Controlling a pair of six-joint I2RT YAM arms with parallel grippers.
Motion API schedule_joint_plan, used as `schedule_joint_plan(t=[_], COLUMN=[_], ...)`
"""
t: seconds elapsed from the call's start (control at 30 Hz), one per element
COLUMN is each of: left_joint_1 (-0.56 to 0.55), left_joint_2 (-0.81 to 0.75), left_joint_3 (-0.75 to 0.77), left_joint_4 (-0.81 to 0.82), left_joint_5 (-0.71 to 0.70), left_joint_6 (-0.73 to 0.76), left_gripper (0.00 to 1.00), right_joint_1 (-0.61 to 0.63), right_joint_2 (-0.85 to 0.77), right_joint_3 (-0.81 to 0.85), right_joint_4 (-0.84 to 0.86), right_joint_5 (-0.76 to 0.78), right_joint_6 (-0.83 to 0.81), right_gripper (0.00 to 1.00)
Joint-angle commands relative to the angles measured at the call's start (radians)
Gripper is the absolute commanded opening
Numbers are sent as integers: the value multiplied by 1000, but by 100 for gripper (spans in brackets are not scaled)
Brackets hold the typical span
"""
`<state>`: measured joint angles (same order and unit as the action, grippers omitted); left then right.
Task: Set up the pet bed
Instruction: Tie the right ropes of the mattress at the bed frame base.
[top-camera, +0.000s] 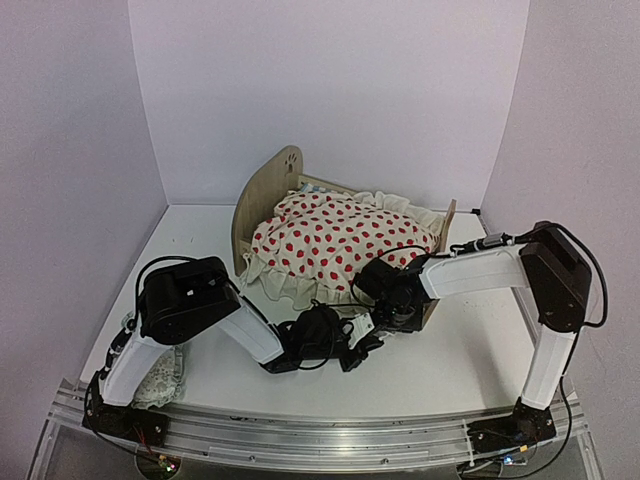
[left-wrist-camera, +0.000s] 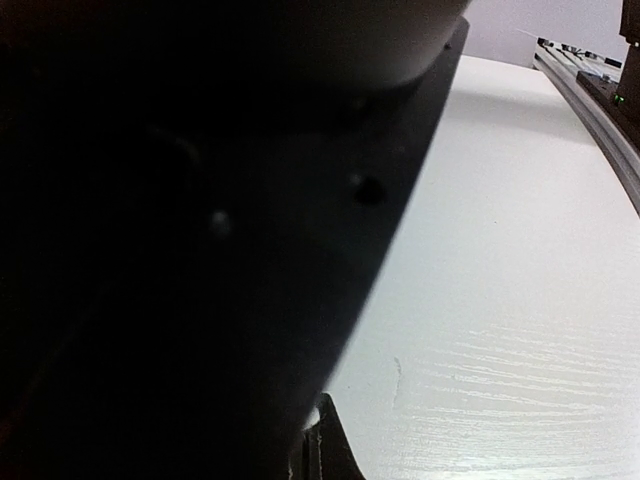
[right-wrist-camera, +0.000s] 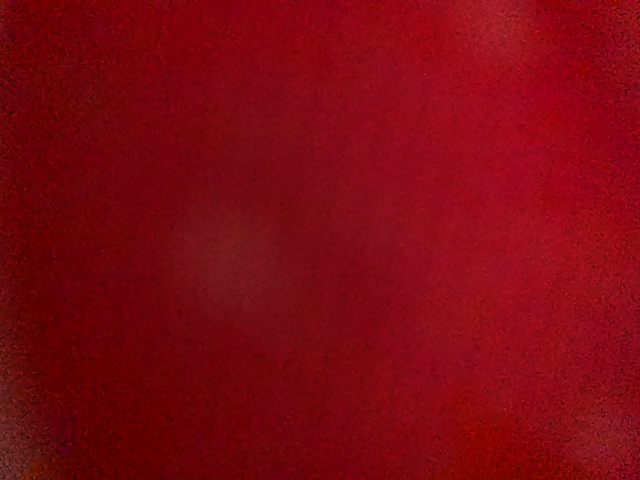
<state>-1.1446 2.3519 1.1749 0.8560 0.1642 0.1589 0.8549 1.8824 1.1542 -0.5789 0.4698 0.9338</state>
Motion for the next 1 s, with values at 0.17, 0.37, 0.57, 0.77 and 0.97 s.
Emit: schedule_joint_plan(t=[0.17,0.37,0.57,0.77,0.97], left_joint_1=[-3,-4,-3,-3,-2], left_joint_2=[29,29,27,32,34], left_joint_3=[54,65,63,61,57], left_joint_4=[-20,-25,-26,-21,-20], left_joint_5=[18,25,27,27,32], left_joint_6=[5,4,4,1,6], left_gripper=[0,0,0,0,0], right_joint_1=[3,3,-1,-14,-31], right_joint_2=[-120,-70,-25,7,7], right_joint_3=[59,84,78,27,-4], right_joint_4=[-116,-102,-42,49,105], right_joint_5=[-40,-29,-14,-19,-8], right_joint_6=[21,6,-12,-22,-53], right_gripper=[24,17,15,15,15])
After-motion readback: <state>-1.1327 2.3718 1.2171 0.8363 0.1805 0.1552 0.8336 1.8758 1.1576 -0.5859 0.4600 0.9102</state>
